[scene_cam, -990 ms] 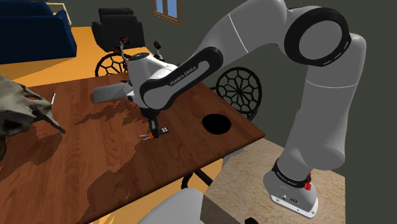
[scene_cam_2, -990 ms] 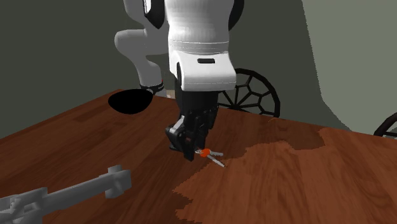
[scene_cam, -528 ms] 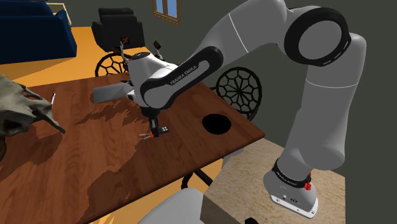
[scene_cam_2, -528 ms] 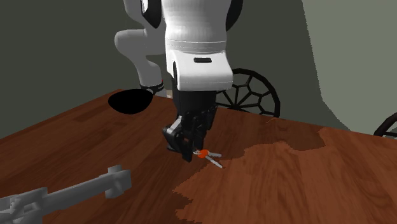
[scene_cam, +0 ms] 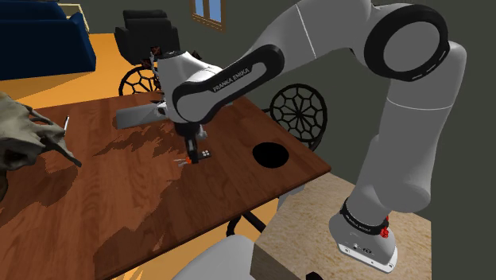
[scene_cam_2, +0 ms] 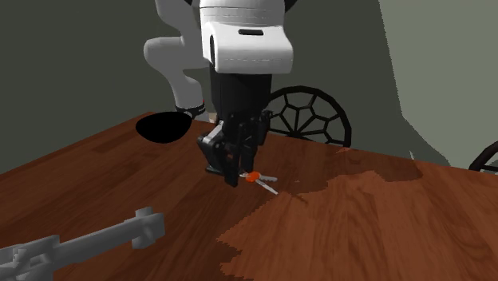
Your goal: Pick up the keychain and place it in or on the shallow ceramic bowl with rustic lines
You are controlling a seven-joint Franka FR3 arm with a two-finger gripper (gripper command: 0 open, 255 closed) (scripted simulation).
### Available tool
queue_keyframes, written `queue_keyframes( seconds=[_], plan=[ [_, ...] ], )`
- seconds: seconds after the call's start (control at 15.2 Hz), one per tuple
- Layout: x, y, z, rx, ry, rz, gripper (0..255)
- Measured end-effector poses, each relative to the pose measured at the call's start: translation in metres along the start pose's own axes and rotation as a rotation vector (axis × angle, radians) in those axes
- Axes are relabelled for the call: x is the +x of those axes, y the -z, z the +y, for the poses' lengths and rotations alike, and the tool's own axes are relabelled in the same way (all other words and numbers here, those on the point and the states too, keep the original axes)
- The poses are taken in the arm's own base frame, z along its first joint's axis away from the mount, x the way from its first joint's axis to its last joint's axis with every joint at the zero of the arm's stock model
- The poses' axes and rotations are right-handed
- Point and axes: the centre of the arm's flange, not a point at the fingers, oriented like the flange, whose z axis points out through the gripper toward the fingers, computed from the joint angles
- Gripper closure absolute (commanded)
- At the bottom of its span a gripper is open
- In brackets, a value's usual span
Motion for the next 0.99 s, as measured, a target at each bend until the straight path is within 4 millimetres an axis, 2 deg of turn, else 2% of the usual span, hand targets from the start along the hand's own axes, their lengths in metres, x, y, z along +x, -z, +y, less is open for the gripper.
queue_keyframes(
  seconds=[0.99],
  plan=[
    [-0.003,0.077,0.000,0.000,0.000,0.000,255]
  ],
)
